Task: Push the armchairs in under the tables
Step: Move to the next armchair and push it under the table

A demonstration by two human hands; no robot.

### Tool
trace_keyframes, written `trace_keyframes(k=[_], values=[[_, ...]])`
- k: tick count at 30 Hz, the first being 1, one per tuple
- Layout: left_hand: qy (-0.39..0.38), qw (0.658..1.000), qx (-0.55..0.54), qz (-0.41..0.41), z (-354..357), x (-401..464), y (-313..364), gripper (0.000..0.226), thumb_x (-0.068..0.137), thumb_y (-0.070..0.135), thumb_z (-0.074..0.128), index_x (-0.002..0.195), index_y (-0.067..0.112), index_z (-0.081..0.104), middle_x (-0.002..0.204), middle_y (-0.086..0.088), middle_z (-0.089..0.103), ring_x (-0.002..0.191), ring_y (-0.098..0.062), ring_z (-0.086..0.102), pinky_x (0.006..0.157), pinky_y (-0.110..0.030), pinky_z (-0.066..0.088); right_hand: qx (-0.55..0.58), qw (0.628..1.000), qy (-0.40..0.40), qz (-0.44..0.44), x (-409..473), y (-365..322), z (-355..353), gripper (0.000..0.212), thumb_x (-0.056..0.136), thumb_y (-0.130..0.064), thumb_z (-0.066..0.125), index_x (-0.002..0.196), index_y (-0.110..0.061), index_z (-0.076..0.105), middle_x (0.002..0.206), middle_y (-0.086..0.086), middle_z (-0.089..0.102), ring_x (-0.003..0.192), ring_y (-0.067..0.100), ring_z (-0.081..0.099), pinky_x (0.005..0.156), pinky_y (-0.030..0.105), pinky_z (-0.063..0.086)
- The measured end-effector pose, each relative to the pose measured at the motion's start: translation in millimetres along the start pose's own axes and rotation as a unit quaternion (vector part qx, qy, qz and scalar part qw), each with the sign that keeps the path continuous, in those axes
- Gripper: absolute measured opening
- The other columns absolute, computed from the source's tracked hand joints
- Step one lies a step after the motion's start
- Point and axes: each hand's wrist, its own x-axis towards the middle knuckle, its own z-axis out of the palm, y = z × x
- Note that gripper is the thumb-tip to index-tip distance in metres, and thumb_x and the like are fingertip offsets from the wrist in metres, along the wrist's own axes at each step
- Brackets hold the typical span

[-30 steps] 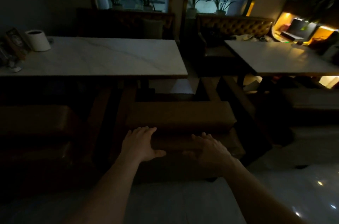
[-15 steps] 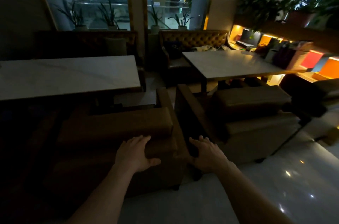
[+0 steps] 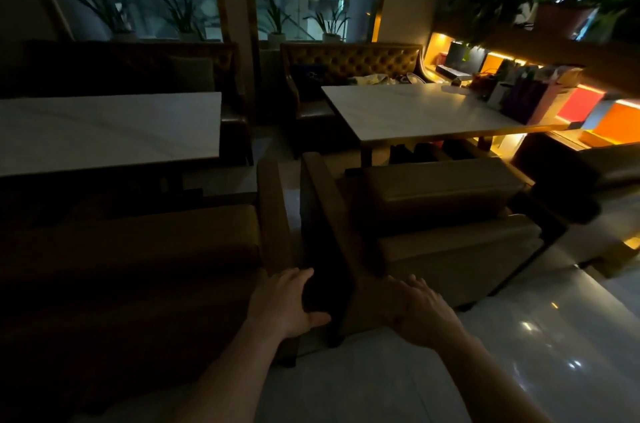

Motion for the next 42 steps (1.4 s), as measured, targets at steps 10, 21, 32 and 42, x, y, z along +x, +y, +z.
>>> trace_keyframes(k=[10,21,32,42], values=[[-0.040,0.996,-0.076,-0.003,62,144,115,0.100,0.071,0.080,0.058,0.152,0.036,0.020,0.158,0.004,0.027,0.141,-0.020,0.030,0.113,-0.042,0.025,-0.012,0.998,-0.041,0.050,92,163,-24,0.093,0.082,-0.080,0.047,0.157,-0.031,0.022,0.162,0.007,0.026,0.151,0.027,0.018,0.119,0.042,0.025],[-0.009,0.994,-0.096,-0.052,121,238,224,0.089,0.076,0.070,0.061,0.150,0.033,0.027,0.152,0.006,0.035,0.135,-0.019,0.036,0.109,-0.037,0.033,-0.043,0.997,-0.061,0.005,205,306,-35,0.088,0.083,-0.080,0.045,0.154,-0.031,0.029,0.160,0.007,0.029,0.144,0.029,0.032,0.112,0.047,0.036],[0.025,0.986,-0.120,-0.109,197,299,312,0.081,0.083,0.061,0.063,0.150,0.032,0.028,0.154,0.006,0.034,0.139,-0.017,0.031,0.114,-0.033,0.026,-0.086,0.995,-0.049,-0.025,289,419,-40,0.091,0.084,-0.077,0.047,0.156,-0.029,0.019,0.162,0.016,0.022,0.151,0.035,0.017,0.118,0.050,0.030],[0.062,0.984,-0.081,-0.148,174,288,286,0.081,0.082,0.060,0.064,0.150,0.035,0.026,0.152,0.008,0.034,0.139,-0.017,0.031,0.110,-0.039,0.034,-0.065,0.992,-0.057,-0.097,294,374,-40,0.089,0.089,-0.072,0.046,0.158,-0.029,0.010,0.166,0.014,0.008,0.154,0.033,0.003,0.123,0.051,0.016]])
